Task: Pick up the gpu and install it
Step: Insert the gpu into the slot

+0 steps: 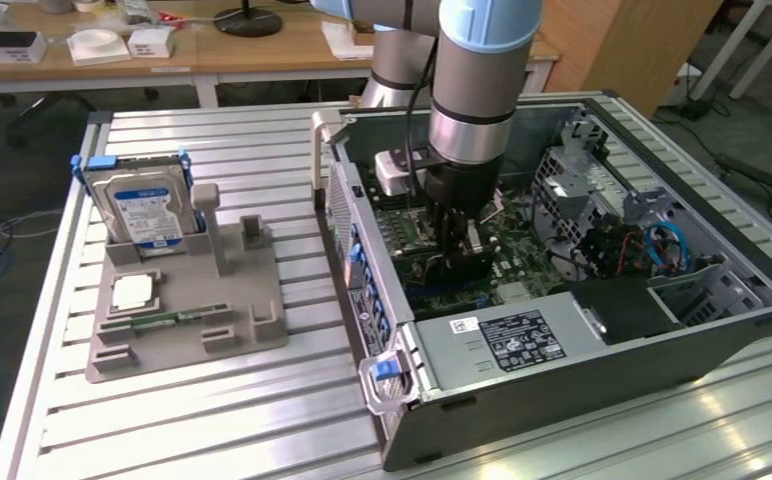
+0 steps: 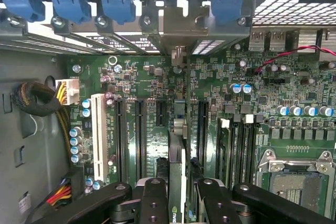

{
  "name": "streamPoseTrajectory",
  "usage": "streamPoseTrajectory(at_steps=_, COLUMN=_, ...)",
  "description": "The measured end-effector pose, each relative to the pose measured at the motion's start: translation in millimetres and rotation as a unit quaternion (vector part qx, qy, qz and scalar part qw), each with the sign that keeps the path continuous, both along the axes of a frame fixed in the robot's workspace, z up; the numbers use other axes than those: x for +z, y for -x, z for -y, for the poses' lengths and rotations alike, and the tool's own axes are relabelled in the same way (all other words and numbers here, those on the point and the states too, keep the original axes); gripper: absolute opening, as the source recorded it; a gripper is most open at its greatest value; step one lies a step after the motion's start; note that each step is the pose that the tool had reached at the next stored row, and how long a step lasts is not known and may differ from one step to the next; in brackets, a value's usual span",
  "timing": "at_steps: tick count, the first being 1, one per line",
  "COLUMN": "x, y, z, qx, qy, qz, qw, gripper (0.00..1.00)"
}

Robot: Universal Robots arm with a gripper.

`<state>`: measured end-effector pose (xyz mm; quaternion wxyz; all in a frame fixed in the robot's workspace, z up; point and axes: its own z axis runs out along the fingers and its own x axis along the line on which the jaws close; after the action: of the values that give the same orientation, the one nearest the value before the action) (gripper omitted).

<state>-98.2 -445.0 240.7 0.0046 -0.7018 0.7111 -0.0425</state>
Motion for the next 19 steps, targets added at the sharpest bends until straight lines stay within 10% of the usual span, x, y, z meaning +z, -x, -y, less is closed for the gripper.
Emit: streamPoseTrajectory(at_steps=19, x=7.6, y=0.0, z=0.0, qx=0.007, qy=0.0001, qz=0.0000, qw=1.0000, gripper=0.26)
